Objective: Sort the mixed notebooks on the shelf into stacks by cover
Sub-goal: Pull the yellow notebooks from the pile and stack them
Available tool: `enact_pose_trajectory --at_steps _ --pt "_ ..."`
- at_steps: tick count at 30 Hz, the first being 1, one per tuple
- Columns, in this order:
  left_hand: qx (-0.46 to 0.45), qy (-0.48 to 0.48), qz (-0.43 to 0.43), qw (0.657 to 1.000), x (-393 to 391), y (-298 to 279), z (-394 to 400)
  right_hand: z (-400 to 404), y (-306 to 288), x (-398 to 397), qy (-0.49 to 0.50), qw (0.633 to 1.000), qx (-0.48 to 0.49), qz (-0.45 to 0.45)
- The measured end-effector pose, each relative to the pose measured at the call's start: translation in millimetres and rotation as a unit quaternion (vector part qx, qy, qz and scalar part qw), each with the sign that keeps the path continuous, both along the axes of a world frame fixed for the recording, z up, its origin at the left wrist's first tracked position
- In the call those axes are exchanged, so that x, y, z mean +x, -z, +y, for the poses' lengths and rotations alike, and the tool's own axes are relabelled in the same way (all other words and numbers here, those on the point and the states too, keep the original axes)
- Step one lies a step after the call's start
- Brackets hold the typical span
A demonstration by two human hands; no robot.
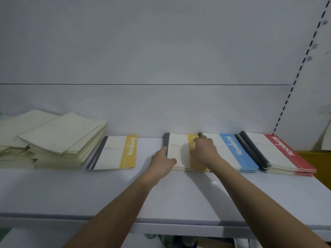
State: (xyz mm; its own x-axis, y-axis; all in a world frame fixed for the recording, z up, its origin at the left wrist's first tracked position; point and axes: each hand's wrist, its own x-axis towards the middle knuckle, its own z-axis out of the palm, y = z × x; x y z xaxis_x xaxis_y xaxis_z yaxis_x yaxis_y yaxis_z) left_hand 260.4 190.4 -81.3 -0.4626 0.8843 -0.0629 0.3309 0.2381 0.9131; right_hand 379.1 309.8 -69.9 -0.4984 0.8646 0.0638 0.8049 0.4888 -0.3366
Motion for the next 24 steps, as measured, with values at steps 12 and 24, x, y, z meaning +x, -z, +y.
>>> enact_pose_trajectory --at_steps 12,24 --pt "-0.004 -0.018 0.169 0.985 -40.5 1.2 -37.2 -53.5 4.5 -31.5 -0.168 0.970 -0.002 0.174" --pt "-0.010 -0.083 0.321 0.943 -164.8 10.7 -177.4 -140.5 18.4 -155.2 -0.273 0.957 0.073 0.067"
